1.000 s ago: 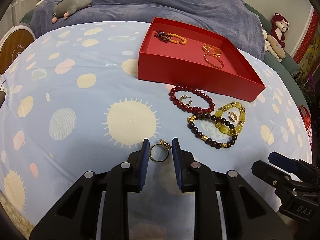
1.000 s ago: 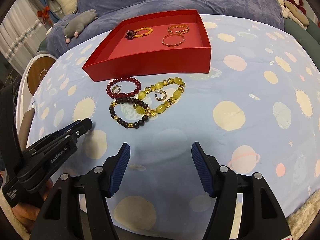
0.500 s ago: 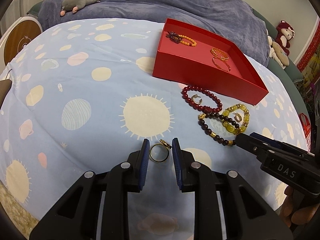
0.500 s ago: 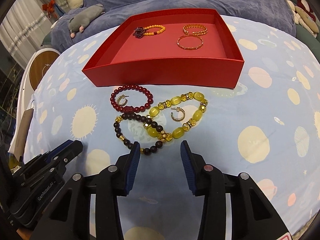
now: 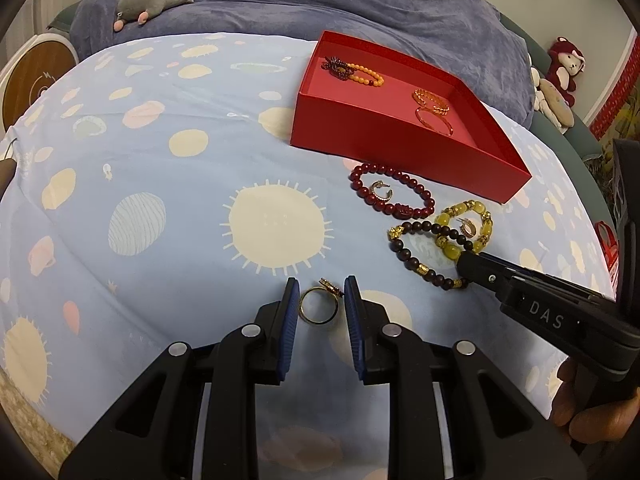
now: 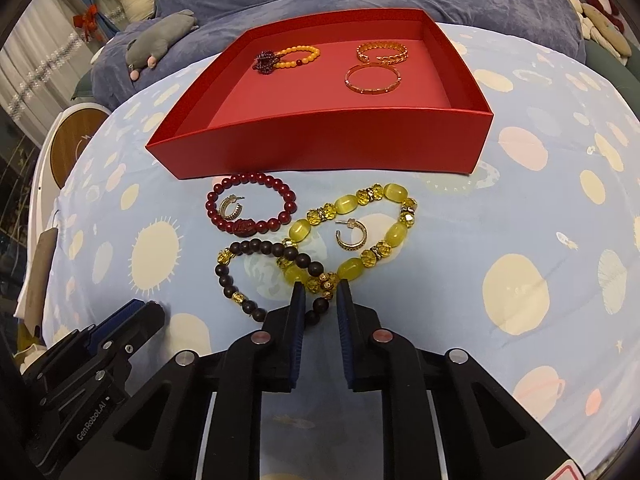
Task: Organize jewelry
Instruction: 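Close the left tool on the gold ring while the right tool grasps the dark-and-yellow bead bracelet, then carry the ring and dark bead bracelet into the red box while opening both tools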
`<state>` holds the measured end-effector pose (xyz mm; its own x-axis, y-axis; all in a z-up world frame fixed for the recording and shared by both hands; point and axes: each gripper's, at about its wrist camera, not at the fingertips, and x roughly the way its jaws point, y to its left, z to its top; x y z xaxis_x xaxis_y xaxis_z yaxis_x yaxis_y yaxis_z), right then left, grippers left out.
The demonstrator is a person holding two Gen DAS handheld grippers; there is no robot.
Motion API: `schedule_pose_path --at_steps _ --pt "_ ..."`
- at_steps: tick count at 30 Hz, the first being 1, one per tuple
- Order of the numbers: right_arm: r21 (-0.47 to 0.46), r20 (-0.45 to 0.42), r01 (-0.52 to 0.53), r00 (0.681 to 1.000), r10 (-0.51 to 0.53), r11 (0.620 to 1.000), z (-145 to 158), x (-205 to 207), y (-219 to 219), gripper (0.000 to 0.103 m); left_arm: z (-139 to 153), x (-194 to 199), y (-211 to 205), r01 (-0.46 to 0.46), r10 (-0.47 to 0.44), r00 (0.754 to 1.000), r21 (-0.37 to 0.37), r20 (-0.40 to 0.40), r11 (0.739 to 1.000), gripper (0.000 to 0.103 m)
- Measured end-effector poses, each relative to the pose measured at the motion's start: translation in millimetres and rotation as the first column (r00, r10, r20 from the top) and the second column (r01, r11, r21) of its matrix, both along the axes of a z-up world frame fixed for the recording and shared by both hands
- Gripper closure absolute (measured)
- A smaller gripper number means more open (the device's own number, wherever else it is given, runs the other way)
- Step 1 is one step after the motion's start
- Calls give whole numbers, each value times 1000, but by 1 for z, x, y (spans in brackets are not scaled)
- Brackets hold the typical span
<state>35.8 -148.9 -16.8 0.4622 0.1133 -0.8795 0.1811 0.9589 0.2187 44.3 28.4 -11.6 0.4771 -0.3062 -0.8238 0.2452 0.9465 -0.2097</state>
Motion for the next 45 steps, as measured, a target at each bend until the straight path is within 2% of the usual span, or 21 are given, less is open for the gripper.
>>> schedule_pose_path --at_steps 2,8,20,28,36,45 --pt "6 -2 4 1000 -4 1000 0 -2 -2 94 0 0 0 -1 1 1000 2 2 1000 80" --pt "29 13 13 1000 -14 999 8 -20 -6 95 6 -4 1 0 0 1000 -1 12 1000 80" --pt "26 82 32 996 -34 999 49 -61 -18 95 30 -19 0 15 -15 999 -11 42 1000 80" --pt "40 127 54 990 -58 998 72 -69 -26 95 54 -21 -4 33 -31 997 -29 70 999 80" --pt "53 187 40 981 -50 998 96 -42 -34 95 85 9 -20 63 -55 992 -63 115 996 80" --pt "58 283 30 958 -45 998 127 37 -48 95 114 84 -57 88 -71 980 -85 185 993 80"
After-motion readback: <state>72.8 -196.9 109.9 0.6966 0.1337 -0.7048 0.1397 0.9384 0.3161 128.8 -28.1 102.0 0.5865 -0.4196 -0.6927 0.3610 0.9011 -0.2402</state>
